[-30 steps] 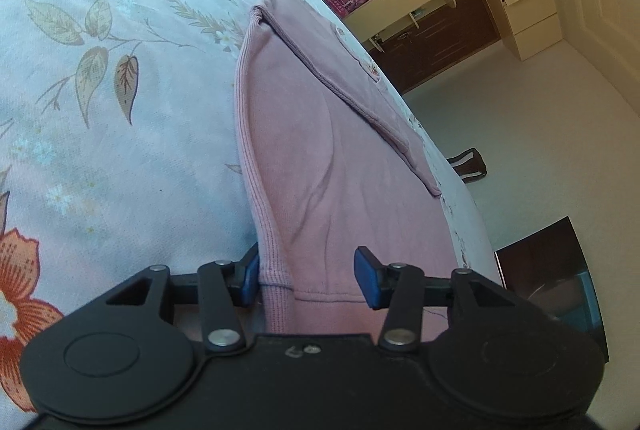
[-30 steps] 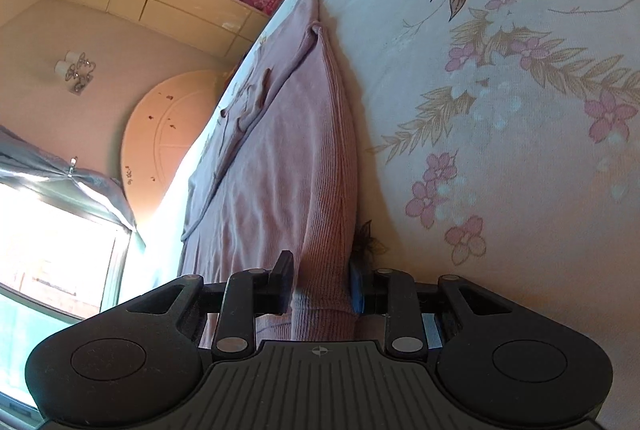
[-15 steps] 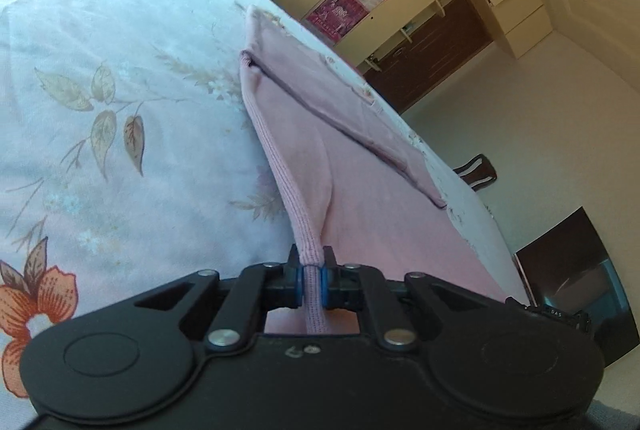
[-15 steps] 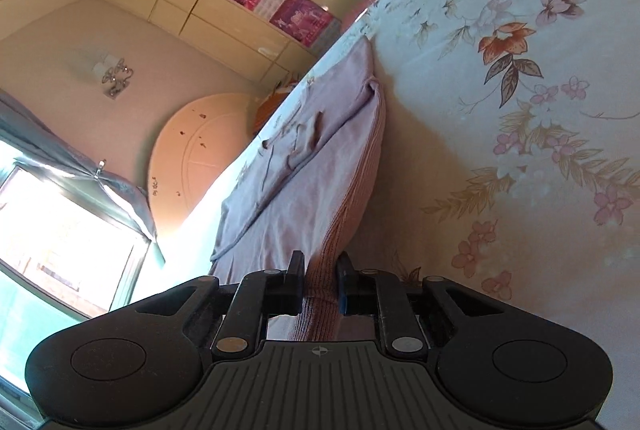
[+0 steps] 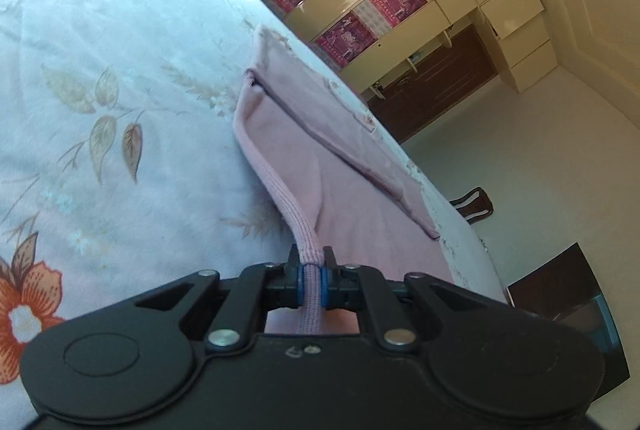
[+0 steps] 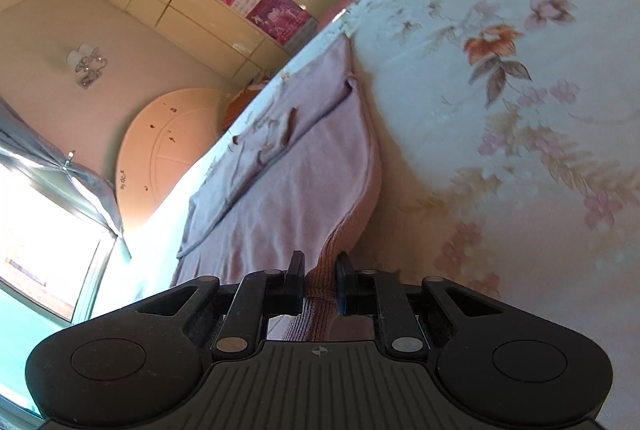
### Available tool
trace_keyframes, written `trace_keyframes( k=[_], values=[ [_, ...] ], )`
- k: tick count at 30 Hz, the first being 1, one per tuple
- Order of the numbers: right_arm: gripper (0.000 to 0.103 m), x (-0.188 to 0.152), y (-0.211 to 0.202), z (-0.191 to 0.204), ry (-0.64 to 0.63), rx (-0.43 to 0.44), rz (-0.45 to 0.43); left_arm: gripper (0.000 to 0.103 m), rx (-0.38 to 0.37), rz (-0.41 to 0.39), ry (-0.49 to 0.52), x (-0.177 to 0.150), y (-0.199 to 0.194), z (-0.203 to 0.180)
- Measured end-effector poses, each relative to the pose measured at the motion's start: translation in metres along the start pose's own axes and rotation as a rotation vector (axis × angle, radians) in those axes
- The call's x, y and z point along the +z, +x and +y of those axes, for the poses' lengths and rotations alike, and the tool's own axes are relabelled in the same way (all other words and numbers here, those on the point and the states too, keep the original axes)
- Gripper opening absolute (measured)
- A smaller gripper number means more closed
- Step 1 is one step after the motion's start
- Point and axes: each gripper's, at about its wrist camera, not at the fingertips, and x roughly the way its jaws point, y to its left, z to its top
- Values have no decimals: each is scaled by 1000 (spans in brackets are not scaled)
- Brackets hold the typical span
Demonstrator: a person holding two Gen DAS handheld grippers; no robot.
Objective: Fold small clothes
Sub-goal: 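Lift the hem with both grippers, fold it toward the collar, open both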
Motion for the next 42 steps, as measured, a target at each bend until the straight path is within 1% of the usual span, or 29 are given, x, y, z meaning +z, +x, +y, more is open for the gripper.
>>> trace_keyframes(
  k=[2,5,7,9,12,15,19,20,23,25,26,27,28,29,30,31,33,35,37,38,39,40,41,42],
  values=[
    [14,17,3,19,-26,19,-43,7,-33,-42,1,16,1,-11],
    [15,46,12,41,-32,40,-107,7,-75,-108,-16,48,10,-24],
    [15,72,23,52,-29,39,-138,7,-91,-133,-31,75,27,-32],
    [15,102,41,59,-10,37,-150,7,-97,-146,-36,106,53,-38],
    [15,146,79,63,22,17,-147,7,-79,-143,-15,146,98,-47],
    [15,187,125,53,79,3,-124,7,-45,-132,-24,179,144,-51],
    [15,229,194,27,146,-41,-78,7,13,-112,-46,217,208,-39],
    [15,235,208,20,163,-53,-69,7,24,-104,-56,222,221,-33],
    [15,247,256,-15,226,-87,-24,7,93,-60,-66,236,261,-14],
    [15,249,283,-32,242,-80,3,8,117,-18,-70,241,283,0],
    [16,249,291,-36,234,-80,6,12,130,-9,-75,242,288,5],
    [31,251,297,-40,229,-98,1,24,143,-12,-84,242,289,12],
    [44,251,297,-43,222,-115,-24,31,132,-32,-86,244,287,16],
    [63,251,293,-45,202,-103,-62,45,125,-58,-76,244,282,18],
    [63,253,289,-46,178,-92,-87,51,129,-90,-46,245,274,17],
    [62,254,283,-47,151,-83,-95,58,138,-105,-17,246,270,17],
    [62,258,278,-39,46,-90,-82,58,178,-99,81,255,263,12],
    [61,255,271,-26,-105,-102,-63,57,193,-77,196,255,255,6],
    [60,246,256,-13,-279,-105,-41,54,206,-27,318,251,248,-2],
    [60,239,250,-7,-369,-125,-28,54,216,-15,361,250,246,-5],
    [60,234,246,-5,-429,-140,-10,53,227,-3,402,247,242,-7],
    [60,226,240,-4,-488,-149,13,52,229,-1,417,244,237,-7],
    [60,220,235,-4,-519,-147,28,52,221,2,418,242,233,-5],
    [60,213,232,-4,-549,-151,47,49,221,15,423,239,230,-3]
  ],
)
